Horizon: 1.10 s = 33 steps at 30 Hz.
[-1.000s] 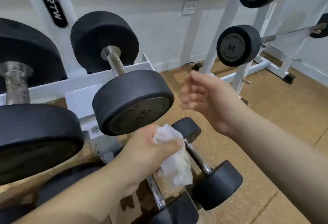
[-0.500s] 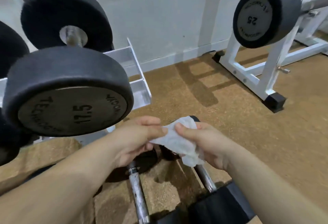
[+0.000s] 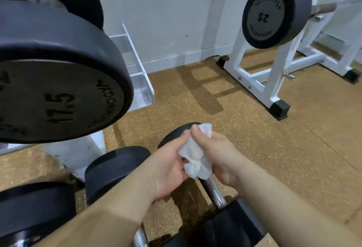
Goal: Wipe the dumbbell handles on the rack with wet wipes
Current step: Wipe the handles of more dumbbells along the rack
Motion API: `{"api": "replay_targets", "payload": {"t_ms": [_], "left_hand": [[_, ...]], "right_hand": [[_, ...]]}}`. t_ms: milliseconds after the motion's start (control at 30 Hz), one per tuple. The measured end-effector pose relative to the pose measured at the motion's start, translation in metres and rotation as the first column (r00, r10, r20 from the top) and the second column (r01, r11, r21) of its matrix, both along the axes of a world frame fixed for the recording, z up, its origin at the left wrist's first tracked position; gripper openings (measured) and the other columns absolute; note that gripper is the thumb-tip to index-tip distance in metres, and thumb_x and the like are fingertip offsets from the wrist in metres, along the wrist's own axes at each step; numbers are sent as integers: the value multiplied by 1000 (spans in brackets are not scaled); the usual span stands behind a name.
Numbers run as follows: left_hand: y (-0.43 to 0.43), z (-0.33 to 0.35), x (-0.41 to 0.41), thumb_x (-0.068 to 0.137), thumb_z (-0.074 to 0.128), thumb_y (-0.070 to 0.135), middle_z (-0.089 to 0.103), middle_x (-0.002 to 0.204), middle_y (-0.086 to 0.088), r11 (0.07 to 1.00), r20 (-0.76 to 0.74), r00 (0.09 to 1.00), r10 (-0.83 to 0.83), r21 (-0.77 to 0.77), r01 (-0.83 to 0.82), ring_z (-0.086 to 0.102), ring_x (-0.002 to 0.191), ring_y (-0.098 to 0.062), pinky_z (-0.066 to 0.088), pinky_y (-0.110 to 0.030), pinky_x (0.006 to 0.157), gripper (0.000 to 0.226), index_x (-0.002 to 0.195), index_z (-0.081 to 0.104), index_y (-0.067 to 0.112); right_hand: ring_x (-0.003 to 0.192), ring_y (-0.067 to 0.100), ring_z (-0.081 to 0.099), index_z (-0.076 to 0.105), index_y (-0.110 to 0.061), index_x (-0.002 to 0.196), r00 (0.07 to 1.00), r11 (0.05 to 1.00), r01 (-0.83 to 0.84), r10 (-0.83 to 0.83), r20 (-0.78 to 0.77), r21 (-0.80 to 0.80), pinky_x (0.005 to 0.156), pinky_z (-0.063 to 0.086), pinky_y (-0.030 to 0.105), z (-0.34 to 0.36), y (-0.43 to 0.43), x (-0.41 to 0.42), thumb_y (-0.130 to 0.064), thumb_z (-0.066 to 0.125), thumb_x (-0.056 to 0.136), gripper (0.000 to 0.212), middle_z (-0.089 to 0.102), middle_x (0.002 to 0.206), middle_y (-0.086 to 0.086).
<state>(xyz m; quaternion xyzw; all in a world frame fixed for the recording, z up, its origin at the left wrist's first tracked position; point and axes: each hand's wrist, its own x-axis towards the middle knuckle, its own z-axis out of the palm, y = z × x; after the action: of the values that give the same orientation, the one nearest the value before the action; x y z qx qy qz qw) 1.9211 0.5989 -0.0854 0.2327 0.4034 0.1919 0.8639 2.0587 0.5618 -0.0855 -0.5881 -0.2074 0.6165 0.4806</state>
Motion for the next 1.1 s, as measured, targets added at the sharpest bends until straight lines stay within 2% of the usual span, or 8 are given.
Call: {"api": "replay_targets", "payload": {"t_ms": [167, 400, 467, 600, 733, 900, 1000, 1100], "left_hand": [[29, 1, -1, 107, 52, 31, 75, 115, -21, 993, -142, 990, 3, 121, 15, 73, 109, -35, 53, -49, 104, 35, 131, 60, 6], [35, -10, -12, 110, 46, 34, 75, 116, -21, 991, -82, 990, 111, 85, -104, 75, 104, -36, 56, -52, 93, 38, 132, 59, 6], [35, -16, -14, 110, 46, 33, 76, 115, -20, 985, -99, 985, 143, 111, -132, 76, 102, -34, 58, -51, 91, 36, 132, 59, 7], [31, -37, -16, 108, 53, 34, 77, 111, -14, 972, -322, 932, 168, 214, -101, 77, 95, -29, 61, -48, 84, 30, 128, 60, 14], [14, -67, -8, 104, 53, 46, 73, 118, -11, 979, -516, 856, 32, 188, 77, 72, 103, -33, 60, -48, 88, 44, 140, 52, 20], [6, -76, -18, 107, 51, 26, 75, 116, -18, 997, -391, 918, -71, -16, 70, 72, 110, -36, 55, -53, 98, 33, 133, 56, 6], [-10, -94, -26, 106, 54, 22, 75, 115, -23, 949, -506, 803, -316, -147, 281, 71, 109, -38, 54, -54, 100, 26, 123, 60, 3], [-13, -122, -16, 105, 51, 17, 75, 110, -24, 973, -582, 780, -229, -118, 198, 73, 98, -36, 61, -51, 84, 23, 122, 61, 4]], "right_hand": [[70, 19, 68, 75, -7, 106, 975, 999, -33, 32, 218, 1, 57, 51, 28, -1, -22, 12, -36, 79, 90, 33, 76, 89, 10], [76, 29, 72, 72, -4, 104, 928, 964, -165, 224, 296, -210, 77, 61, 41, -11, -42, 38, -9, 66, 100, 9, 75, 88, 23], [74, 30, 71, 67, -3, 107, 901, 964, -92, 187, 392, -249, 69, 58, 39, -18, -37, 45, -4, 60, 102, 9, 75, 83, 19], [66, 24, 63, 67, -10, 93, 661, 951, -90, 279, 697, -296, 63, 47, 33, -46, -24, 51, -25, 57, 102, 20, 70, 74, 10], [67, 24, 63, 62, -12, 69, 381, 867, -231, 497, 780, -441, 65, 53, 34, -71, -30, 41, -35, 58, 90, 32, 64, 62, 1], [66, 26, 64, 63, -12, 71, 422, 917, -112, 392, 818, -382, 59, 47, 30, -82, -41, 44, -48, 55, 90, 41, 61, 56, 2], [70, 26, 69, 68, -15, 77, 455, 907, -104, 408, 791, -408, 74, 56, 34, -84, -35, 43, -49, 55, 85, 37, 65, 56, -3], [79, 22, 72, 71, -24, 78, 471, 880, -126, 459, 753, -458, 92, 57, 41, -88, -30, 43, -51, 59, 79, 30, 71, 64, -6]]}}
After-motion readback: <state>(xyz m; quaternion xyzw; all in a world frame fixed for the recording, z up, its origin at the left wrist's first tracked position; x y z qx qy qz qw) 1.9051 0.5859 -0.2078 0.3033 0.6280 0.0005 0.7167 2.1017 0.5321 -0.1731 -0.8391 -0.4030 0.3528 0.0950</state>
